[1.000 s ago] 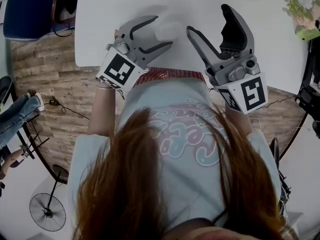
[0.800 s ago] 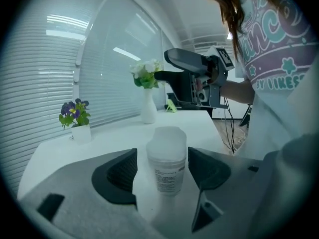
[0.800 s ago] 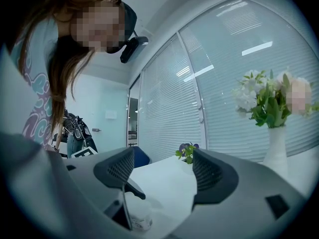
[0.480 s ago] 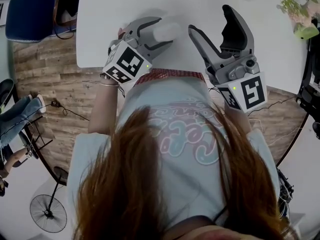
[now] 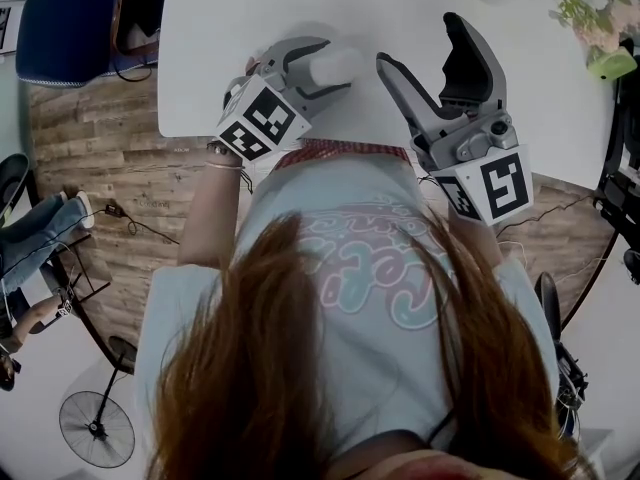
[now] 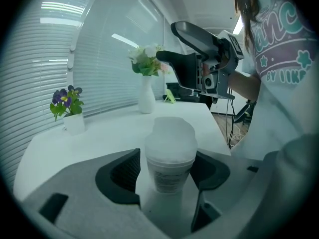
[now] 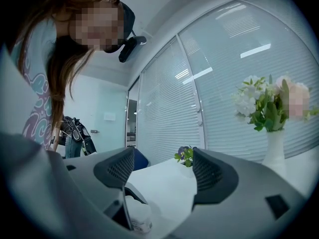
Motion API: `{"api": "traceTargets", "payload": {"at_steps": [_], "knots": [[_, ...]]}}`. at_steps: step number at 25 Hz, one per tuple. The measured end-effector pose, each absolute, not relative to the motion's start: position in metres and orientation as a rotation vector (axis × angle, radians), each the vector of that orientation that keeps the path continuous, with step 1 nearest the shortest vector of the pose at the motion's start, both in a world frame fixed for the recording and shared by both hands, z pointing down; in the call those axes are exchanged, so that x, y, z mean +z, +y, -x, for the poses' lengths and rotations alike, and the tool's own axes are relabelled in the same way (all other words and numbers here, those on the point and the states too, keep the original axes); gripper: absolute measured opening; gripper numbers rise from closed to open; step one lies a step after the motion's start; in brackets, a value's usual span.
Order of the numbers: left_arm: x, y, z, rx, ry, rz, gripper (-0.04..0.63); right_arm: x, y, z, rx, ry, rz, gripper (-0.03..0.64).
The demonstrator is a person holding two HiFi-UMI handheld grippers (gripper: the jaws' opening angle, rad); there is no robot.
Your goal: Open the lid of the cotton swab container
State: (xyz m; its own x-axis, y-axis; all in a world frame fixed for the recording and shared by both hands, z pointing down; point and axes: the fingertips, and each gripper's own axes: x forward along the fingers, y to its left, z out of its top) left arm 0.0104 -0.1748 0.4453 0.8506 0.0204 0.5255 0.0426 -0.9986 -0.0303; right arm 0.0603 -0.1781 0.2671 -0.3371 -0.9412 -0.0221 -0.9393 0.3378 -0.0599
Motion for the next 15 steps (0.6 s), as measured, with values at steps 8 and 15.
{"api": "traceTargets", "payload": {"at_steps": [8, 15], "knots": [[0.447, -0.1751, -0.0107, -0.874, -0.048, 2.96, 0.288, 0.2629, -0.1774, -0.0561, -0.039, 2.532, 1.768, 0.351], [0.4488, -0.1795, -0.0101, -0.894, -0.024, 2.93, 0.209, 0.2599, -0.175, -0.0615, -0.028, 2.518, 1.791, 0.351]]}}
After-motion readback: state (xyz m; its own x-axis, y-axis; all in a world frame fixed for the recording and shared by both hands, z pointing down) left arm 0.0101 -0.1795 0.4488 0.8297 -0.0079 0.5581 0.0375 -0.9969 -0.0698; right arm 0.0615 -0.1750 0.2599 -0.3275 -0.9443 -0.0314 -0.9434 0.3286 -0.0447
